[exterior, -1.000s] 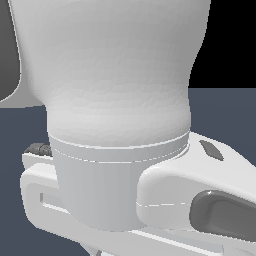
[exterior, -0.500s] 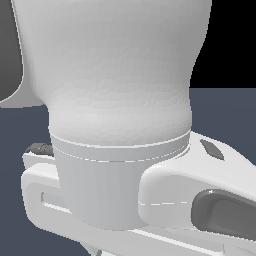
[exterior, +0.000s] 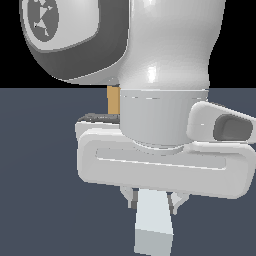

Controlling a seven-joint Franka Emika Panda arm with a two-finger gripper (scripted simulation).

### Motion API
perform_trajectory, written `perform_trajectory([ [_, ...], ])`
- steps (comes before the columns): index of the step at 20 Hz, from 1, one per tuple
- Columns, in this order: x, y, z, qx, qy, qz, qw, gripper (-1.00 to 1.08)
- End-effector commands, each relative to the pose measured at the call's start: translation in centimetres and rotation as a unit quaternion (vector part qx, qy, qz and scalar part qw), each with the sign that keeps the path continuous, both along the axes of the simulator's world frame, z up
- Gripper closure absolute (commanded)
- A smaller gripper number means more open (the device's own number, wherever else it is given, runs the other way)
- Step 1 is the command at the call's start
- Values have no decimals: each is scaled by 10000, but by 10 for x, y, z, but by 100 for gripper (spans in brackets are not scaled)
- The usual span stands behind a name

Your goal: Insert the peg into the horizontal hole in a box.

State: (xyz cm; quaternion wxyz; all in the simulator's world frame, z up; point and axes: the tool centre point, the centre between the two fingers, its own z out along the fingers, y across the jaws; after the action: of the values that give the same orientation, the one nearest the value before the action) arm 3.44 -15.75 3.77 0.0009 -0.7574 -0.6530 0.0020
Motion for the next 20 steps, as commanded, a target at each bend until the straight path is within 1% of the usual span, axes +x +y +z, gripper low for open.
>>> perform_trajectory([
  [1, 18, 28, 11, -4, -20, 286, 9996, 108],
  [4, 39, 70, 24, -5, -20, 697, 9976, 108],
  [7, 58, 119, 39, -5, -21, 1164, 9932, 108],
  [12, 77, 190, 60, 0, -21, 1804, 9836, 108],
  [16, 84, 230, 71, 4, -21, 2162, 9763, 108],
  [20, 86, 256, 78, 8, -20, 2388, 9711, 108],
])
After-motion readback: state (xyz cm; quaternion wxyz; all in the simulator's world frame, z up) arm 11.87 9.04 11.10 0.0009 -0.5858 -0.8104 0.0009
